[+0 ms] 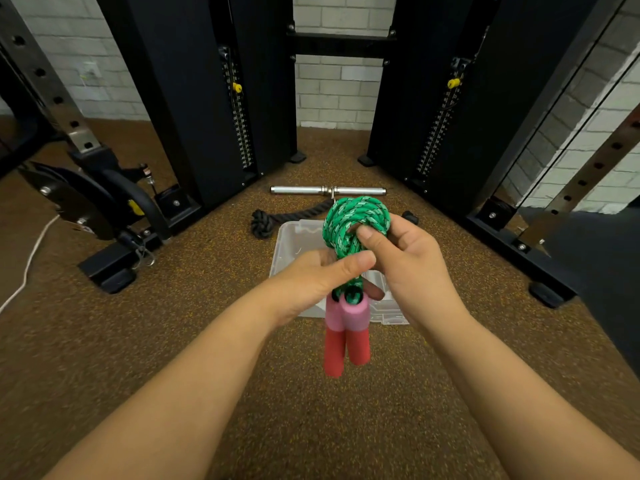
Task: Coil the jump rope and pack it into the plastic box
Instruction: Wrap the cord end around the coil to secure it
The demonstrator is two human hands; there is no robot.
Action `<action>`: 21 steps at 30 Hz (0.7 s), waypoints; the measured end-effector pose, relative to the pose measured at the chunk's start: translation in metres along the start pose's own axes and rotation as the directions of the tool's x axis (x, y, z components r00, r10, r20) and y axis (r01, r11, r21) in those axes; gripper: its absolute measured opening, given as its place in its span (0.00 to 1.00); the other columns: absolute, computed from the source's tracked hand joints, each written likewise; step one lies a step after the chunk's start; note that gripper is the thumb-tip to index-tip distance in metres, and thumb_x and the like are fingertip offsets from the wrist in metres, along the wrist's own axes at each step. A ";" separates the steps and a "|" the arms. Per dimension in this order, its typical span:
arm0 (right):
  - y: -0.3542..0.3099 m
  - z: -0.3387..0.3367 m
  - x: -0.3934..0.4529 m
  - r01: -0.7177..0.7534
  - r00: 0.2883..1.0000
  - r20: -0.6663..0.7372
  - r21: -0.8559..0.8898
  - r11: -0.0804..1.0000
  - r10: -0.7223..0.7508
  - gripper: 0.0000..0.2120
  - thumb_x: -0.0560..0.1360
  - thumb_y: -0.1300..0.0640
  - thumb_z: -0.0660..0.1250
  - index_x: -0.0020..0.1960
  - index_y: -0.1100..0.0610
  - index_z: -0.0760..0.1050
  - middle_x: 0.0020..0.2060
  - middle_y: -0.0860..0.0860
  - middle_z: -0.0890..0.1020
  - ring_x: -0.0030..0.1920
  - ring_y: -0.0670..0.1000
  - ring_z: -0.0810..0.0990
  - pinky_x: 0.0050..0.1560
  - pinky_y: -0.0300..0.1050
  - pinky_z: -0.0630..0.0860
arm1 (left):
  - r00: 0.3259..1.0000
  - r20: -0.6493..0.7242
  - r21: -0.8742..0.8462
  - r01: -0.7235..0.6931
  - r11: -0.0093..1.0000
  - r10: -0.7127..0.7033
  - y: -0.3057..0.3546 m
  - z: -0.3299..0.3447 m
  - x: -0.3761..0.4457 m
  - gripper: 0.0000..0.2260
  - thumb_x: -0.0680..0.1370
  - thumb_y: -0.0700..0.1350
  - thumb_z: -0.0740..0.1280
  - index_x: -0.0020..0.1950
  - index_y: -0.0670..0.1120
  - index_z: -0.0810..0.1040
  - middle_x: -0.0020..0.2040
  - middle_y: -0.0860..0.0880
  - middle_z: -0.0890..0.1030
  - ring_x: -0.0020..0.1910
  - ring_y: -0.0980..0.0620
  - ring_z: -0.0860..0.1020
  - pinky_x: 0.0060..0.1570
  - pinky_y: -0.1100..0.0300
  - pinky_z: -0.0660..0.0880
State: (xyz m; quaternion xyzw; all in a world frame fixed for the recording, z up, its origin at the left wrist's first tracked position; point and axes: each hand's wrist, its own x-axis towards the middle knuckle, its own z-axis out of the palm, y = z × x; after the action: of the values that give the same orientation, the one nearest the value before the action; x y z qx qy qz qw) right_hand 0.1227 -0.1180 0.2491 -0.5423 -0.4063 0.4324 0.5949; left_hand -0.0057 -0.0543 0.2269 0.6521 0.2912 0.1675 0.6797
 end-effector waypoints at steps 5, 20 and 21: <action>-0.002 -0.005 0.001 0.056 0.998 0.016 -0.098 0.994 -0.055 0.07 0.77 0.61 0.64 0.52 0.55 0.79 0.41 0.51 0.84 0.40 0.56 0.77 0.35 0.53 0.77 | 0.998 0.031 -0.245 -0.040 0.969 0.049 0.003 0.003 0.001 0.32 0.63 0.74 0.59 0.57 0.55 0.78 0.44 0.41 0.84 0.45 0.45 0.83 0.58 0.45 0.75; 0.052 -0.015 0.028 -0.008 0.999 0.049 -0.081 0.997 0.012 0.10 0.78 0.62 0.63 0.58 0.58 0.78 0.39 0.50 0.81 0.31 0.41 0.76 0.34 0.37 0.73 | 0.957 -0.242 -0.345 0.072 0.936 -0.163 -0.024 0.017 0.030 0.17 0.79 0.59 0.58 0.50 0.46 0.75 0.29 0.48 0.76 0.25 0.51 0.76 0.30 0.62 0.75; 0.056 -0.016 0.029 -0.022 0.997 0.070 -0.060 0.998 0.026 0.11 0.78 0.62 0.62 0.59 0.58 0.77 0.38 0.50 0.80 0.30 0.42 0.75 0.32 0.38 0.73 | 0.949 -0.261 -0.350 0.078 0.933 -0.177 -0.026 0.018 0.033 0.16 0.79 0.58 0.58 0.51 0.46 0.76 0.29 0.48 0.75 0.25 0.52 0.76 0.30 0.62 0.74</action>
State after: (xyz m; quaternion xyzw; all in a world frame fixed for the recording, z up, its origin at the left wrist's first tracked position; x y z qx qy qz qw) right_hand 0.1425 -0.0924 0.1926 -0.5487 -0.4332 0.4463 0.5587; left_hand 0.0272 -0.0504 0.1951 0.4748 0.3965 0.2629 0.7404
